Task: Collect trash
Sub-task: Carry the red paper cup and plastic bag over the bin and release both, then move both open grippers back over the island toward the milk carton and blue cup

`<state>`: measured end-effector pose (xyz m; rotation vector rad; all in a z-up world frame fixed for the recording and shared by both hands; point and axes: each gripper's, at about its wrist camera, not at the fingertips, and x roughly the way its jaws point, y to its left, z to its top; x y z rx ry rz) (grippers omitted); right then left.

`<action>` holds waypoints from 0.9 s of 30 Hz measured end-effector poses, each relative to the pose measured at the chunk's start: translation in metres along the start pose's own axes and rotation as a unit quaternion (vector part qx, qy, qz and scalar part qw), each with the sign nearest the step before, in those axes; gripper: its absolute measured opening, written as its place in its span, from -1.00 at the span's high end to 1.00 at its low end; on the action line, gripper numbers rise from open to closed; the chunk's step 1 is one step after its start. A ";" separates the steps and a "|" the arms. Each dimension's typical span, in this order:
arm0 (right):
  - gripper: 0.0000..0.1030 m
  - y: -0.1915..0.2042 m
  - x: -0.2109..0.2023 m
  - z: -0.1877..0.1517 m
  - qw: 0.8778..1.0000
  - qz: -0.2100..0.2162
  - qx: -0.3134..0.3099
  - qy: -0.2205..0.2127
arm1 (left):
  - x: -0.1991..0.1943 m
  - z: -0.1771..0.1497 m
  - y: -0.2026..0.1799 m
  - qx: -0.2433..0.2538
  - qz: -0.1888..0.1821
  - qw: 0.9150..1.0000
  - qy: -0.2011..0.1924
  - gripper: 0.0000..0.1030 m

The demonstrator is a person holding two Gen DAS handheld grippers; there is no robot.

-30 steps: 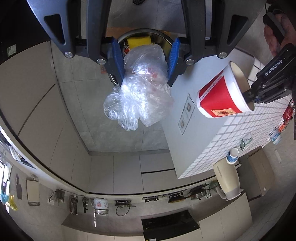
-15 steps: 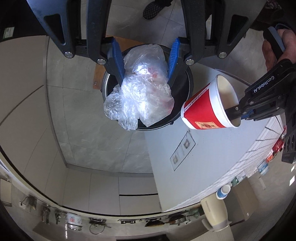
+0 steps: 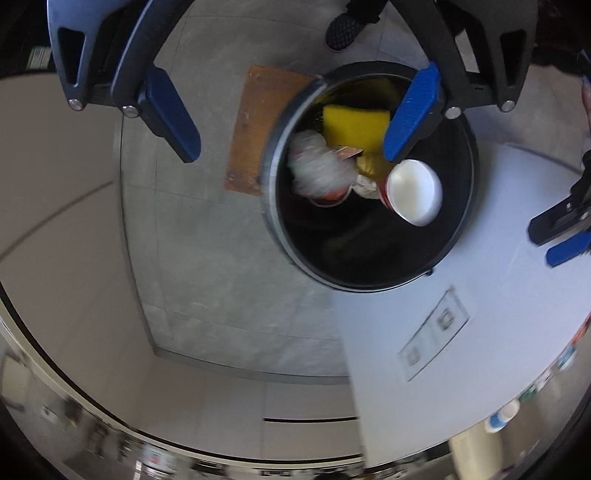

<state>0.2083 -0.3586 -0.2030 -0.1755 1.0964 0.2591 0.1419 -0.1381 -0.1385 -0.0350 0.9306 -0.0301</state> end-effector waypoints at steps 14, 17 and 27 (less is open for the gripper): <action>-1.00 -0.024 -0.022 0.007 0.999 -0.020 0.027 -0.020 | 0.001 0.017 -0.013 0.019 -0.010 1.000 -0.015 -0.98; -1.00 -0.021 -0.025 0.008 0.999 -0.026 0.030 -0.023 | 0.002 0.018 -0.013 0.021 -0.013 1.000 -0.015 -0.99; -1.00 -0.025 -0.052 0.009 0.996 -0.036 0.067 -0.048 | -0.020 0.026 -0.007 0.010 -0.048 0.998 -0.025 -0.99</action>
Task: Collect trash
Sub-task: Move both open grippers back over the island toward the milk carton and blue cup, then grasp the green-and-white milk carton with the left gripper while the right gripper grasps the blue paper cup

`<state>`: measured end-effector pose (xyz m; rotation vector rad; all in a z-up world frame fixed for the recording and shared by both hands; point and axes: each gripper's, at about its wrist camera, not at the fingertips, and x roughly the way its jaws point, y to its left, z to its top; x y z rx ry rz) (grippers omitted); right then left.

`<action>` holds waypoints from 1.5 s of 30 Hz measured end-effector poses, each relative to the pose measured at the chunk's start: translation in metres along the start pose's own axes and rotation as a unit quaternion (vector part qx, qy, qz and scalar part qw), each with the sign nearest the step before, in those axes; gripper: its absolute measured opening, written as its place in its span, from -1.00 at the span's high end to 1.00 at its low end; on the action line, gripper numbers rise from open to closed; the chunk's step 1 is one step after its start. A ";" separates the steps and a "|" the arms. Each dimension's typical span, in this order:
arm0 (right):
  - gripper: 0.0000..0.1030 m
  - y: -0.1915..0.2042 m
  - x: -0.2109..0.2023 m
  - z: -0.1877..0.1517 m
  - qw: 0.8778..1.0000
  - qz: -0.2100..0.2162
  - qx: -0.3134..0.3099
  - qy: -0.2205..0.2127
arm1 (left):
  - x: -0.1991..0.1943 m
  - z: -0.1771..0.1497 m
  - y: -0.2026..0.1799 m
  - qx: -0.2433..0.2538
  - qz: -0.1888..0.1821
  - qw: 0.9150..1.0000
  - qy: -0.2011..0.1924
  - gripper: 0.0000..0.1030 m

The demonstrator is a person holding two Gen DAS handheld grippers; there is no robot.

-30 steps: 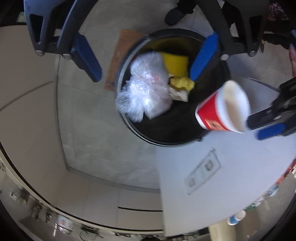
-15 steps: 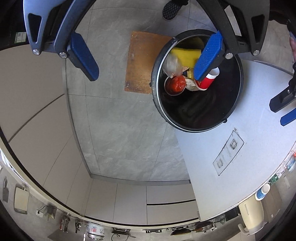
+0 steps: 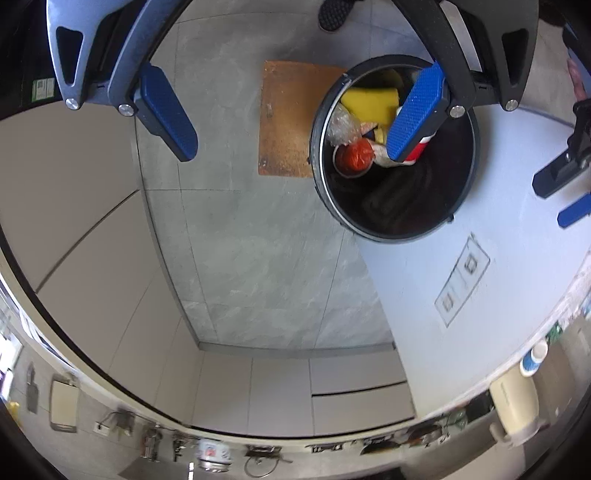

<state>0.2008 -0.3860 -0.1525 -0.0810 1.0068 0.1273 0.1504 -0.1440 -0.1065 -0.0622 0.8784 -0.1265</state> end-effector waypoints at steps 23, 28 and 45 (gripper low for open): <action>-1.00 0.101 -0.097 0.045 0.997 0.009 -0.006 -0.076 | -0.096 0.019 0.110 -0.051 0.080 0.993 -0.067 -0.99; -1.00 0.154 -0.110 0.059 0.995 0.038 -0.029 -0.089 | -0.115 0.012 0.168 -0.098 0.079 0.989 -0.082 -0.99; -1.00 0.330 -0.119 0.106 0.991 0.043 -0.063 -0.107 | -0.132 0.037 0.347 -0.118 0.134 0.979 -0.093 -0.99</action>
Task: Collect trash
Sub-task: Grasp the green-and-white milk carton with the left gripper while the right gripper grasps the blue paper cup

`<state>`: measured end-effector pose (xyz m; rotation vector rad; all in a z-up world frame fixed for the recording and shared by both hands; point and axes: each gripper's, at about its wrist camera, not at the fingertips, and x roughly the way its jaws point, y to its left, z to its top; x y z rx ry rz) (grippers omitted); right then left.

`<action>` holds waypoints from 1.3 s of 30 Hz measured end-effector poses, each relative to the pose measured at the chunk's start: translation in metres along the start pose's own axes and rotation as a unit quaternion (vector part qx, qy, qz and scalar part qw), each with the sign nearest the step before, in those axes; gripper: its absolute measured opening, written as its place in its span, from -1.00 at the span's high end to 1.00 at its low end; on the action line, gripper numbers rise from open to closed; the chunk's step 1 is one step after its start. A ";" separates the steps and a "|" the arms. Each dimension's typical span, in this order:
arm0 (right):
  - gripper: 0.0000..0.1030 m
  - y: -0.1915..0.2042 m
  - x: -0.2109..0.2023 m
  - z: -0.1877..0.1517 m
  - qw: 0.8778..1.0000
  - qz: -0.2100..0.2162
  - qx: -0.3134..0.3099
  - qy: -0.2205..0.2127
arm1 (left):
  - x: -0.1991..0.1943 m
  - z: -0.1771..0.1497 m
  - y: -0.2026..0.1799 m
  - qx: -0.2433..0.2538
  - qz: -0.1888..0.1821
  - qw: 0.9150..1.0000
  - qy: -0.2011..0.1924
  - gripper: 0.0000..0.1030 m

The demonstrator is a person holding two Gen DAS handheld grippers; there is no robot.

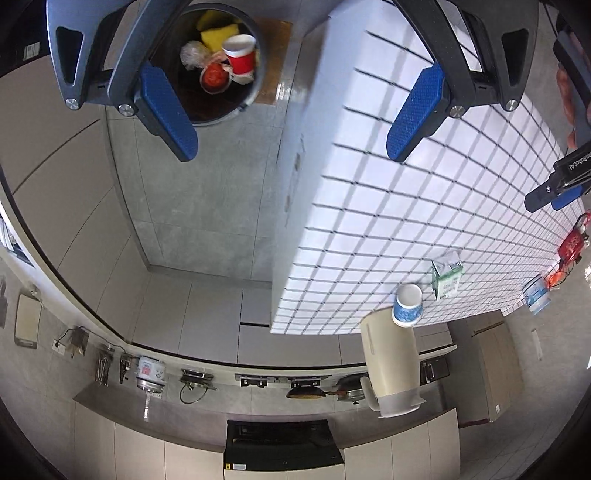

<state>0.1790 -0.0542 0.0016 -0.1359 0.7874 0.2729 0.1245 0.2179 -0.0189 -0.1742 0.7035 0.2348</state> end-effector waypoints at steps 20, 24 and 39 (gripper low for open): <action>-1.00 0.063 0.118 0.087 1.000 0.001 0.006 0.020 | 0.122 0.076 0.016 -0.015 -0.041 0.999 0.009 -0.94; -1.00 0.062 0.168 0.116 0.999 0.014 0.003 0.036 | 0.158 0.081 0.008 -0.019 -0.035 0.999 0.035 -0.92; -1.00 0.129 0.266 0.172 0.992 0.098 -0.046 0.062 | 0.211 0.096 0.094 -0.046 0.035 0.996 0.073 -0.75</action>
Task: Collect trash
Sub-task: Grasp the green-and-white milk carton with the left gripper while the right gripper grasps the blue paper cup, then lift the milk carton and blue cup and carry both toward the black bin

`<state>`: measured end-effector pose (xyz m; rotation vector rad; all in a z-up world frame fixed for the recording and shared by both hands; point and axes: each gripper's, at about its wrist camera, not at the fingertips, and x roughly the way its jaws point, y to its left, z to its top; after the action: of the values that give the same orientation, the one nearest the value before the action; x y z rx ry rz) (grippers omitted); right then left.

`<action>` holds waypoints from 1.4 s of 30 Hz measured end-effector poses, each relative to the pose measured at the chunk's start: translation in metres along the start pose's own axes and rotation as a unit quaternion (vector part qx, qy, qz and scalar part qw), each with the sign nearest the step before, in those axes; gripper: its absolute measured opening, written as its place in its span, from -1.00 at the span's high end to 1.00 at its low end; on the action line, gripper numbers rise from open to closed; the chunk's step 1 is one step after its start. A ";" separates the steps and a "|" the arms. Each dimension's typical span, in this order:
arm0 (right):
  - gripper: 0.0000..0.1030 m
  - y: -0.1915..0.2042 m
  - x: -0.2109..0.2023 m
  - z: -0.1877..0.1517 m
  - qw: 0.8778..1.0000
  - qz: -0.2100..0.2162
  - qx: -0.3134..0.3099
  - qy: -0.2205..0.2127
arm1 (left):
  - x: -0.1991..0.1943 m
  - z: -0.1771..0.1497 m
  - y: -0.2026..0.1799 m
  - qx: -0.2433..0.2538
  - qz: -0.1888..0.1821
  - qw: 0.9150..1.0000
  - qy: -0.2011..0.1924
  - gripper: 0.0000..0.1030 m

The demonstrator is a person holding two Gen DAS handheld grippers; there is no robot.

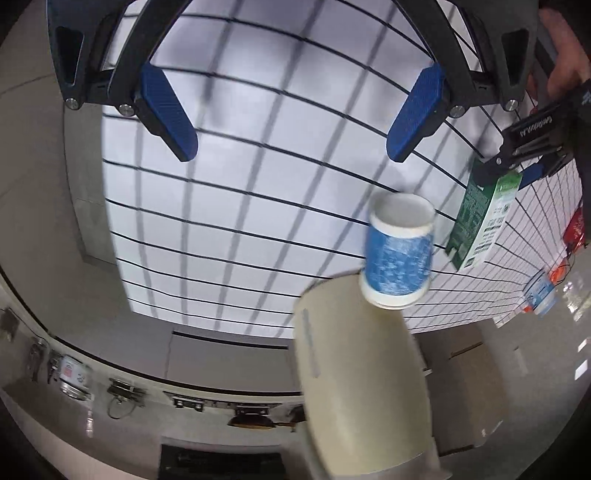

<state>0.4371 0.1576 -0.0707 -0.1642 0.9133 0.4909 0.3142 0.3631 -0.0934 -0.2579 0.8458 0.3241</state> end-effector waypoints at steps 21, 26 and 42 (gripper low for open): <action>-0.34 0.059 0.083 0.053 0.998 0.040 -0.029 0.026 | 0.030 0.036 0.006 0.025 -0.015 0.999 0.015 -0.75; -0.18 0.046 0.078 0.054 0.999 0.040 0.004 0.014 | 0.034 0.035 0.009 0.028 -0.006 0.999 0.020 -0.70; -0.15 0.035 0.037 0.029 0.999 0.025 0.019 0.004 | -0.013 0.018 -0.010 0.067 -0.044 0.997 -0.016 -0.08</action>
<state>0.4597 0.2109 -0.0801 -0.1087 0.9349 0.5195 0.3226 0.3577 -0.0715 -0.1638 0.8175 0.1881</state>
